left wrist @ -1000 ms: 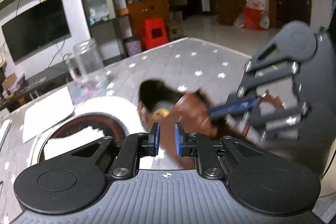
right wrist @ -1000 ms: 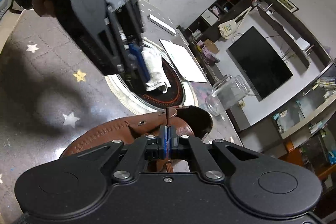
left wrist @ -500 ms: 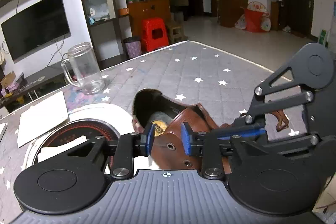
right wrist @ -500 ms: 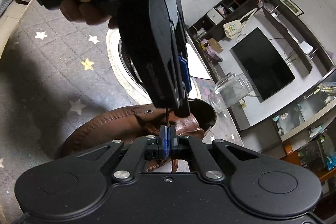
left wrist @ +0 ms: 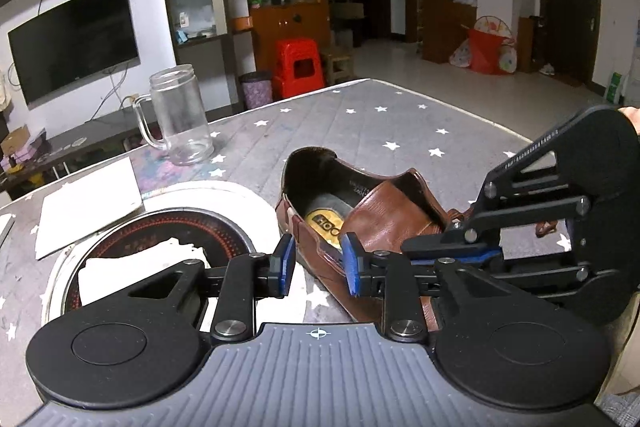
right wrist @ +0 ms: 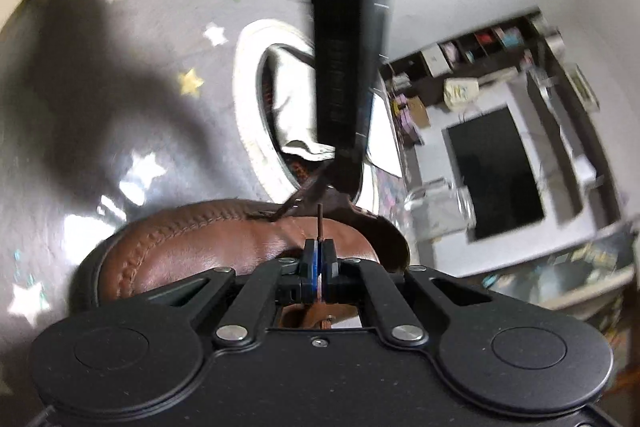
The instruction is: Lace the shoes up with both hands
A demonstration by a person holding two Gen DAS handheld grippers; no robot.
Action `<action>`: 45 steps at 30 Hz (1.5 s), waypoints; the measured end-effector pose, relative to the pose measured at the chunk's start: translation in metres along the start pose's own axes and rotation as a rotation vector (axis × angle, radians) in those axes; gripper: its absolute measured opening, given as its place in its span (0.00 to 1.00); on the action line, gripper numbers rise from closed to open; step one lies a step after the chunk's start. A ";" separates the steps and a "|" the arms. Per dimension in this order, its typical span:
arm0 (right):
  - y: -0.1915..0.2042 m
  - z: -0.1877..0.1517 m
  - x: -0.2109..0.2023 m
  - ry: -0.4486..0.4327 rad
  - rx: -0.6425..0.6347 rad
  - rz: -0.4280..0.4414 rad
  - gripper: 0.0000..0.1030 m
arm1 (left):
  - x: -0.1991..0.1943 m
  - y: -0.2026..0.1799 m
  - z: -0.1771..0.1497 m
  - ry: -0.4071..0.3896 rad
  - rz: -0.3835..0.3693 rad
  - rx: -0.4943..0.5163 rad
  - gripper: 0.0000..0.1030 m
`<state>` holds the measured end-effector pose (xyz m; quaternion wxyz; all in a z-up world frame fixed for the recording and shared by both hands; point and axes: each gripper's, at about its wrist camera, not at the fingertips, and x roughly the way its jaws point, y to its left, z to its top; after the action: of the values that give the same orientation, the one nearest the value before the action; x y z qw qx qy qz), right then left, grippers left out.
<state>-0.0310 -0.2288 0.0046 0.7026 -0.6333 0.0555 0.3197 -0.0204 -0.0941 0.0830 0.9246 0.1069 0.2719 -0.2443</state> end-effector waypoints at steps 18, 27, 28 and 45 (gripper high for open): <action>0.029 0.004 0.021 0.064 -0.333 -0.078 0.02 | -0.003 0.002 -0.001 -0.005 -0.011 0.002 0.26; 0.043 0.007 0.019 0.032 -0.439 -0.108 0.02 | -0.002 0.000 0.001 -0.011 -0.013 0.004 0.27; 0.042 0.009 0.017 0.025 -0.428 -0.098 0.02 | -0.005 0.000 0.003 -0.018 -0.018 0.007 0.28; 0.017 0.008 0.008 -0.005 -0.222 -0.054 0.01 | -0.005 -0.062 -0.020 0.015 -0.013 0.501 0.12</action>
<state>-0.0361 -0.2187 -0.0120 0.6365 -0.7077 0.0008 0.3066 -0.0641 -0.1389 0.0653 0.8656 0.3330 0.2103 -0.3092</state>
